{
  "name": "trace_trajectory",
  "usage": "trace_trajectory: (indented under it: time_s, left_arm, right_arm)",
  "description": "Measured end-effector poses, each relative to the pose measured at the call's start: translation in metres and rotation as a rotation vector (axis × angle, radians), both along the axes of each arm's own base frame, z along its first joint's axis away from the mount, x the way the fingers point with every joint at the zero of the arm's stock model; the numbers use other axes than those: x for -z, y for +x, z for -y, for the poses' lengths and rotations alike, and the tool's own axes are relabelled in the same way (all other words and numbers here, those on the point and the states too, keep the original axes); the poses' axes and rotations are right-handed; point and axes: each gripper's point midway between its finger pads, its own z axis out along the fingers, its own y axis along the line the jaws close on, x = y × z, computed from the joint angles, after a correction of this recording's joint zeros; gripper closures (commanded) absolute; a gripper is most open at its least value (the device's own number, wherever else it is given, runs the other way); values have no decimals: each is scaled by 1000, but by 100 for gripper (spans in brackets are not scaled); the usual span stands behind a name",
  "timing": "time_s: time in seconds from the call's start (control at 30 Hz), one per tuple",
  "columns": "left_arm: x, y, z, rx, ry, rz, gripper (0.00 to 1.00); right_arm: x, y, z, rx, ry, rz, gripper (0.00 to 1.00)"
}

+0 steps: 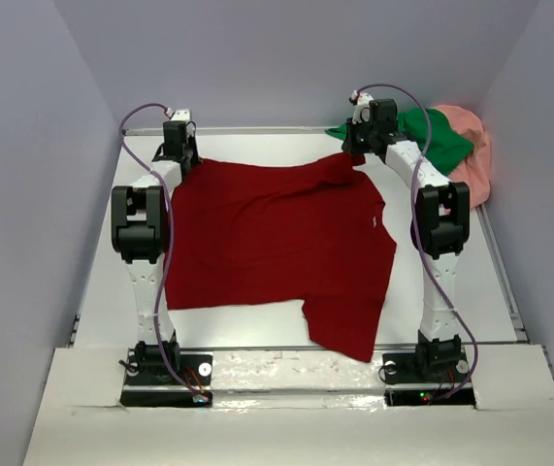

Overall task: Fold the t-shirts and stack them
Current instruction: Fold the tshirt

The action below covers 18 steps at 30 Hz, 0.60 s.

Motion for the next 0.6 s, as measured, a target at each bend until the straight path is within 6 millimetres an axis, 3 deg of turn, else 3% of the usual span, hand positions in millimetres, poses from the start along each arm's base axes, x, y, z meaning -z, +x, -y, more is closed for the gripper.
trace_trajectory:
  time_s: [0.23, 0.33, 0.4, 0.43, 0.47, 0.57, 0.6]
  left_arm:
    - [-5, -14, 1, 2, 13, 7, 100]
    - [-33, -31, -3, -14, 24, 45, 100]
    - [-67, -38, -6, -29, 29, 109, 100]
    - [-99, -44, -8, -37, 36, 172, 100]
    - [-116, -47, -9, -40, 41, 209, 100]
    - [-209, -65, -14, -61, 49, 415, 100]
    - [-226, -70, -15, -66, 50, 455, 100]
  right_arm:
    - [0, 2, 5, 15, -20, 8, 100]
    - [-7, 0, 11, 33, -43, 24, 100]
    - [-22, -3, 15, 43, -55, 44, 100]
    - [-32, -5, 16, 47, -58, 61, 100]
    - [-52, -6, 18, 54, -59, 98, 100]
    - [-108, -13, 23, 68, -60, 199, 100]
    - [-126, -16, 25, 75, -59, 235, 100]
